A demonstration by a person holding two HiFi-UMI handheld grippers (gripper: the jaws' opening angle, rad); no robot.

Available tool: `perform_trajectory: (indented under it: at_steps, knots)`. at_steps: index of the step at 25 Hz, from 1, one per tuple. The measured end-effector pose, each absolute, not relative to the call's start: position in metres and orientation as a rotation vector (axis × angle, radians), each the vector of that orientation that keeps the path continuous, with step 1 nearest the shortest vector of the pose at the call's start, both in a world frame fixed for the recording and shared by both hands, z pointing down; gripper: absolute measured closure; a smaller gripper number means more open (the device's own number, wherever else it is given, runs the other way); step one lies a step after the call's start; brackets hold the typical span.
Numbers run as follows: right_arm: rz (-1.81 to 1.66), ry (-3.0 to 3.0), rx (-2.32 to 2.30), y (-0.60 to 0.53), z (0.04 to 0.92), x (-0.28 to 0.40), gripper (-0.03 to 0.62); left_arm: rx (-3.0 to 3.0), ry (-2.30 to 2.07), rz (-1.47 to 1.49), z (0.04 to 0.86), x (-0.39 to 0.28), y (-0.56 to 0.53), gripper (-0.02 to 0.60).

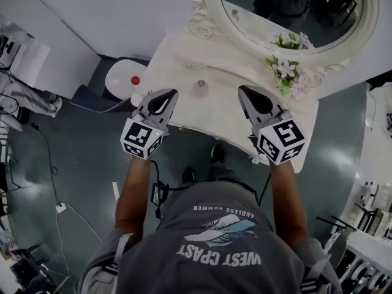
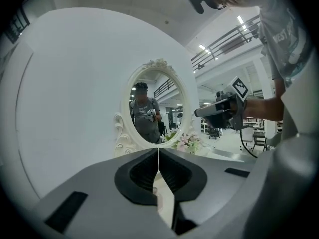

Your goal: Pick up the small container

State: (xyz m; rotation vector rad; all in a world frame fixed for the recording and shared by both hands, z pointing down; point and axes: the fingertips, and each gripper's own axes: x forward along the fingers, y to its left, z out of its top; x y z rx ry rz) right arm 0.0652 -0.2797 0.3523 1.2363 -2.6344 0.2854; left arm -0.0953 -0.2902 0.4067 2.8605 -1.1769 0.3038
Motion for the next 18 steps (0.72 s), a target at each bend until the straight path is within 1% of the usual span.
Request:
perform_trajectory:
  at_steps: [18]
  knots:
    - [0.371, -2.602, 1.185, -0.316, 0.395, 0.087, 0.568, 2.769, -1.148, 0.355, 0.487, -0.063, -0.34, 0.558]
